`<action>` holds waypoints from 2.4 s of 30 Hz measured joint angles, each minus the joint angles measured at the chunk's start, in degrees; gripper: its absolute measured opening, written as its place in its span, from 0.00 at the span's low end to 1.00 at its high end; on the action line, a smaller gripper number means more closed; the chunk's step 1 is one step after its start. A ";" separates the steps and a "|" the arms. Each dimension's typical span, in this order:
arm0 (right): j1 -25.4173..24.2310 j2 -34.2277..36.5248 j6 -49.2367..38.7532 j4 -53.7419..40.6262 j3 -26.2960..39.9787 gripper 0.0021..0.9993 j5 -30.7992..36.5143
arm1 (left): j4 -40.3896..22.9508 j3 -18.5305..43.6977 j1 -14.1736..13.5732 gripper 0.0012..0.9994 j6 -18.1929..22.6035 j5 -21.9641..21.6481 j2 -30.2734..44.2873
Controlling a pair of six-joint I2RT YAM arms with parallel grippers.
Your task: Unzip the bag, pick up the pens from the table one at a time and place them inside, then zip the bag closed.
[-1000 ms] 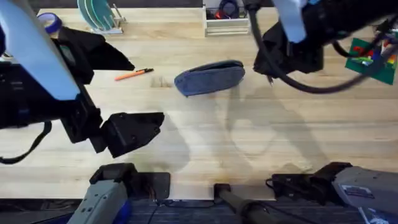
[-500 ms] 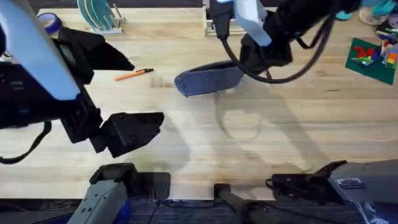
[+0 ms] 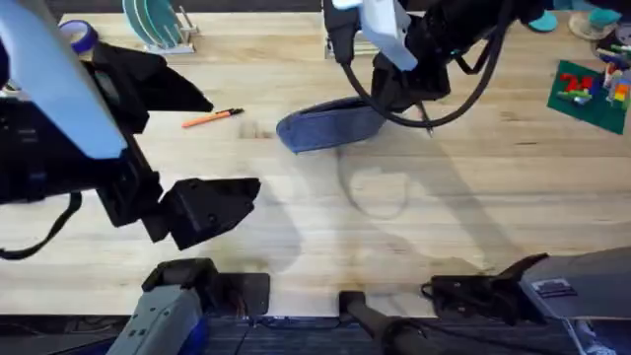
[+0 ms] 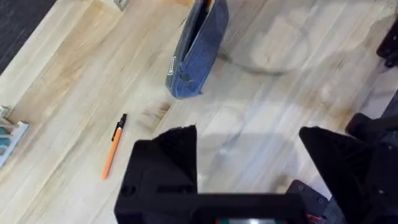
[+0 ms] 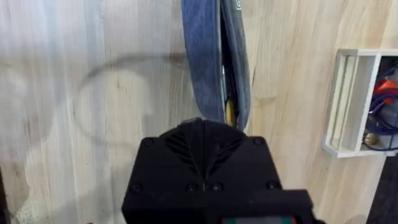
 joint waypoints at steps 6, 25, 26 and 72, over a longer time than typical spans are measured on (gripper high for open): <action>0.00 0.00 -0.02 -0.64 0.02 0.03 0.00 | 0.00 0.00 0.00 1.00 0.00 0.00 0.00; -2.40 5.27 -0.04 -2.04 2.67 0.03 -0.17 | -0.01 0.00 0.00 0.99 0.00 0.00 0.00; -2.40 5.90 -0.08 -2.02 3.32 0.03 -0.18 | 0.00 0.00 0.00 0.99 0.00 0.00 0.00; -3.39 14.32 -0.30 0.52 8.48 0.03 -0.20 | 0.00 0.00 0.00 0.99 0.00 -0.02 0.00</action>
